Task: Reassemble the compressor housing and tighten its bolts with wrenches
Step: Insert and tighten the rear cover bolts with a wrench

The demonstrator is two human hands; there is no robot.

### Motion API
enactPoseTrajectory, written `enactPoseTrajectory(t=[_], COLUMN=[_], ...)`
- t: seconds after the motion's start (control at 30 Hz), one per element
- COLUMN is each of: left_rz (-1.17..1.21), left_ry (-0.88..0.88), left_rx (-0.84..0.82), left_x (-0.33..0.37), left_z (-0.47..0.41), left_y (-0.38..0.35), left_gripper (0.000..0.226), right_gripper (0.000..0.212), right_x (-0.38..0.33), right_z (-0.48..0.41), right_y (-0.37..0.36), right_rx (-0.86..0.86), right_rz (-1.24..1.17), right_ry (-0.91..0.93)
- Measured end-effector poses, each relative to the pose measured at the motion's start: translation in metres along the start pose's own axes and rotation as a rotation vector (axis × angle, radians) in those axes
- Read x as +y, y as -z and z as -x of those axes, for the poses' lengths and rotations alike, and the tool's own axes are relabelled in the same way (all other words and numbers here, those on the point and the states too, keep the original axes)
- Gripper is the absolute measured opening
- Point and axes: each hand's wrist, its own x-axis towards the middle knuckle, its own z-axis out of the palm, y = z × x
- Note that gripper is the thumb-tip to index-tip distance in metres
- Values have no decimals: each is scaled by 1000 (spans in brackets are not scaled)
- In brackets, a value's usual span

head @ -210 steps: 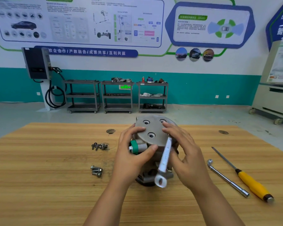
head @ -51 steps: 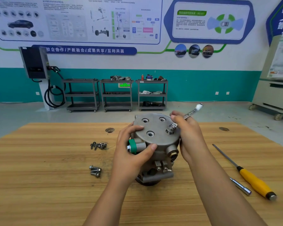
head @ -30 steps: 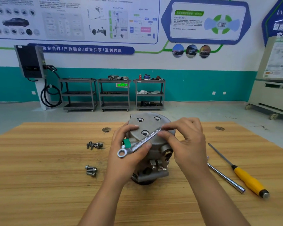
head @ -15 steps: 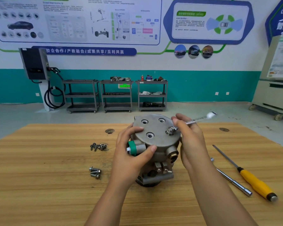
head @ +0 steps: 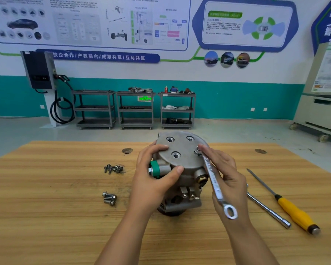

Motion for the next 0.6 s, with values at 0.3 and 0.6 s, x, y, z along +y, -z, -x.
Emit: enactPoseTrajectory(t=[0.3,0.6], left_rz=[-35,-44], left_ry=[-8,-10], left_rx=[-10,-6], left_x=[1,2], left_z=[1,-1], left_y=[-1,-2], left_gripper=[49,47], right_gripper=[21,7], right_x=[-15,1], right_z=[-45,-59], right_y=[-6,-16], right_rx=[-44,49], right_rz=[350,131], right_ry=[112,-313])
